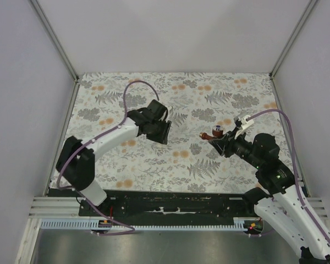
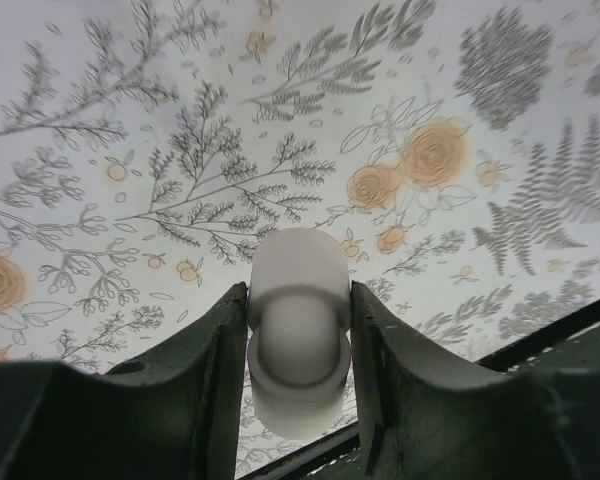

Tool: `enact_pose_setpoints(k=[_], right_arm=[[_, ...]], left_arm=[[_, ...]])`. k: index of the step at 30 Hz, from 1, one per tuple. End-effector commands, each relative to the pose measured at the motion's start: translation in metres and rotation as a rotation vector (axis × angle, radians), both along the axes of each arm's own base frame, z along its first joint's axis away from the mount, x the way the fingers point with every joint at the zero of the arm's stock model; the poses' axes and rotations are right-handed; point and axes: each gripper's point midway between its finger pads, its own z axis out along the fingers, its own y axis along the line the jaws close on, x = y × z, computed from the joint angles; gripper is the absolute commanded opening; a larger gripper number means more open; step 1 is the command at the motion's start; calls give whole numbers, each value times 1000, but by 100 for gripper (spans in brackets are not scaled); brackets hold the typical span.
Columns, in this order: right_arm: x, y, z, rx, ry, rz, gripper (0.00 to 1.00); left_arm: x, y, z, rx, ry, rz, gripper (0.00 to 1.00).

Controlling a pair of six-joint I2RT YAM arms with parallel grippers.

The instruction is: Install the water faucets

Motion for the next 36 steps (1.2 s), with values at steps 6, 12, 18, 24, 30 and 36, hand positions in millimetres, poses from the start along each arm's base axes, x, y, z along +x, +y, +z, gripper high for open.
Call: enact_pose_setpoints(k=[6,12,18,24,30,36], right_arm=[[10,32,61,36,-199,181,0],[32,44,79,96,-313,179,3],[34,58,104,90,-498,271,0],[30,77,128,24,-767,425,0],[18,93,145,-64,-957,608,0],[19,100,164,-101,-1083,656,0]], left_arm=[[24,-7,144,-605,-296,25,2],[10,11,200,-851,-403,-6,2],[-11,16,229,-993,-392,-34,2],[-23,13,258,-1207,-303,-55,2],[-34,6,285,-1355,-151,-81,2],[-39,5,299,-1389,-17,-26,2]])
